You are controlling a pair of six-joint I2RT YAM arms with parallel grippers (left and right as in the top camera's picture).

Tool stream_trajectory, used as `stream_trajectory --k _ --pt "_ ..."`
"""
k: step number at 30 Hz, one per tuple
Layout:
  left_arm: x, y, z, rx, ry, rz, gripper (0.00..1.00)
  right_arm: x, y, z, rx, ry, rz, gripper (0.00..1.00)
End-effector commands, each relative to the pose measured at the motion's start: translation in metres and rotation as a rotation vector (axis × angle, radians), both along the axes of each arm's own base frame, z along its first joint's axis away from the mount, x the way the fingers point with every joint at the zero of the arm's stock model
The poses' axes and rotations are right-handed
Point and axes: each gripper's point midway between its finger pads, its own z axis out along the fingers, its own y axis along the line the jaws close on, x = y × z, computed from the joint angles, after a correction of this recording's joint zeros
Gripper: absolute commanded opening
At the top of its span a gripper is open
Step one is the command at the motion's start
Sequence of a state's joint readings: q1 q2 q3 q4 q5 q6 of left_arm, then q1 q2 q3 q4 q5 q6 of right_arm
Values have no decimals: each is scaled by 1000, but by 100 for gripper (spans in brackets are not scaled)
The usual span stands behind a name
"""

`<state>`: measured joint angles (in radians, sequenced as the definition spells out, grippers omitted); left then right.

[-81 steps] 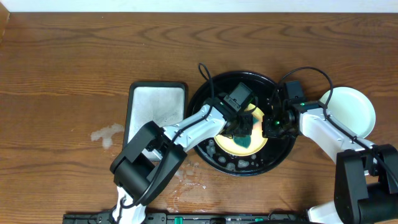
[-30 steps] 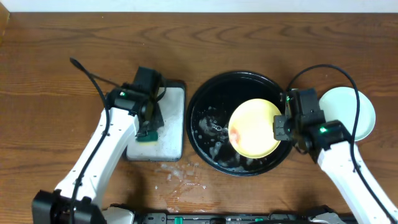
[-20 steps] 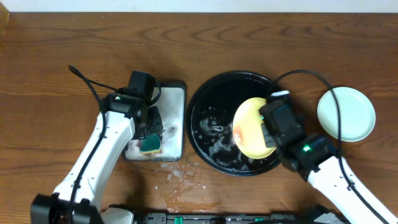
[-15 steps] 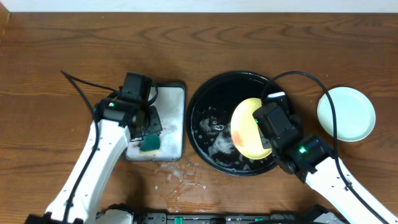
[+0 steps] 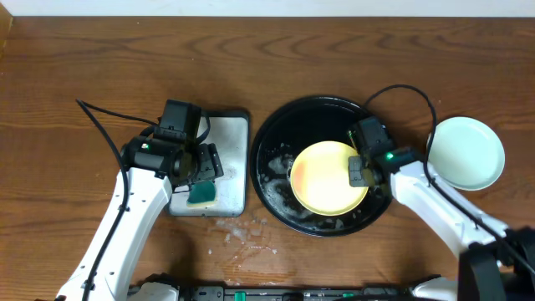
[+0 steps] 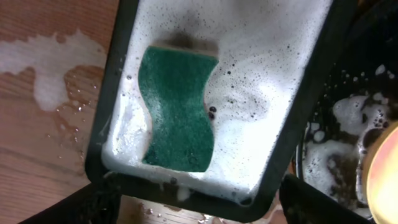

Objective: Clean dirty plates on tray and stack at the side
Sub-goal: 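Tilt and lift the yellow plate off the black tray with the right gripper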

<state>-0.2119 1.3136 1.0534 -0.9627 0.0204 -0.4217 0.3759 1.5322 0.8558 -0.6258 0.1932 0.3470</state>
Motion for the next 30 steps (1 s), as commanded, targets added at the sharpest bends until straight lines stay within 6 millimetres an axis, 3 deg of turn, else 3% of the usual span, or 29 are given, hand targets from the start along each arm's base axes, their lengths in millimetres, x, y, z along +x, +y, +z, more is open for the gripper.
stream_trajectory --k 1,4,8,10,12,14,15,18,22,27,30 --pt "1 2 2 5 -3 3 83 1 11 -13 109 53 53 1" --pt "1 2 2 5 -3 3 84 2 5 -23 118 85 49 2" --pt "1 2 2 5 -3 3 84 0 -8 -36 108 127 14 21" --pt "1 2 2 5 -3 3 84 -1 -11 -42 115 147 1 26" --pt "1 2 2 5 -3 3 84 -2 -10 -48 144 169 -5 23" --pt "1 2 2 5 -3 3 84 -3 -3 -51 182 186 30 5" --pt "1 2 2 5 -3 3 84 -4 -1 -52 190 188 36 1" --pt "1 2 2 5 -3 3 84 -1 -1 -48 189 173 37 1" --pt "1 2 2 5 -3 3 84 7 -3 -23 174 118 39 1" --pt "1 2 2 5 -3 3 84 14 -20 41 -22 -71 49 1" --pt "1 2 2 5 -3 3 84 11 -20 78 -125 -199 69 1"
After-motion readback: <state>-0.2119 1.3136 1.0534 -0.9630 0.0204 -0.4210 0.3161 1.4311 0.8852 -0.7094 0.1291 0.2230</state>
